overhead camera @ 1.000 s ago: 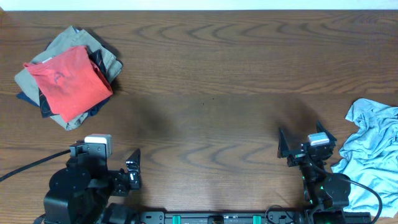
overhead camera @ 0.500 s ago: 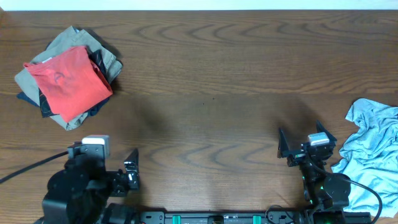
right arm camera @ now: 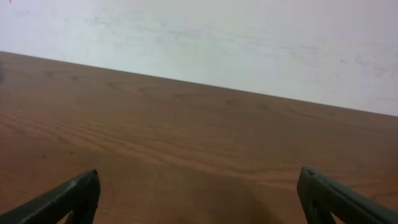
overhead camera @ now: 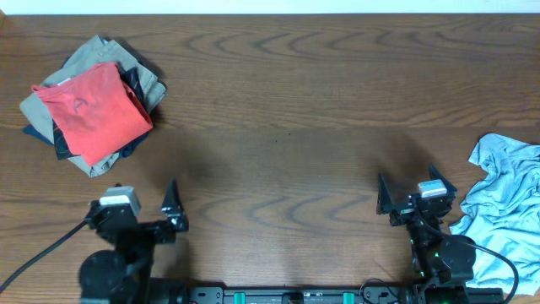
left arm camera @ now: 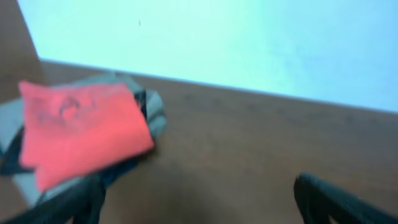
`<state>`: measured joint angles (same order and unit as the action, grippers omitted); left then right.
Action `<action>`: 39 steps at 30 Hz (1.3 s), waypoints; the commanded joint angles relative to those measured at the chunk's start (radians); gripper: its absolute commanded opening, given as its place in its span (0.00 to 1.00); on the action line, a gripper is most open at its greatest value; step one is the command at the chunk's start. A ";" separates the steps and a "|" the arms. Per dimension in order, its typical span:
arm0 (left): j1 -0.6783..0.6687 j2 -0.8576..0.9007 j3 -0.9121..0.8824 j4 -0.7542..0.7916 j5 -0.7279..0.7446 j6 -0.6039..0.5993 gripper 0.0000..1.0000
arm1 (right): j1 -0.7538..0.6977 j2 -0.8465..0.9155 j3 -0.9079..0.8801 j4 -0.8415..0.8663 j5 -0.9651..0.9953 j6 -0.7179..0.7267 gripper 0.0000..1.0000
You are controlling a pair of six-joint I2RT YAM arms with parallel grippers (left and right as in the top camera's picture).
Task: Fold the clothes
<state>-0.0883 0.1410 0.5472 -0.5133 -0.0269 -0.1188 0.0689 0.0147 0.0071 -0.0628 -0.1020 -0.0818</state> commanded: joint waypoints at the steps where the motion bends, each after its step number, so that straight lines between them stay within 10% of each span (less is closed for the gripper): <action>1: 0.005 -0.055 -0.146 0.153 -0.010 0.005 0.98 | 0.007 -0.003 -0.002 -0.003 0.000 -0.012 0.99; 14: 0.048 -0.140 -0.545 0.781 -0.011 0.006 0.98 | 0.007 -0.003 -0.002 -0.003 0.000 -0.012 0.99; 39: 0.051 -0.137 -0.543 0.443 0.049 0.029 0.98 | 0.007 -0.003 -0.002 -0.003 0.000 -0.012 0.99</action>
<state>-0.0418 0.0101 0.0174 -0.0257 0.0250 -0.1032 0.0689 0.0147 0.0071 -0.0628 -0.1013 -0.0849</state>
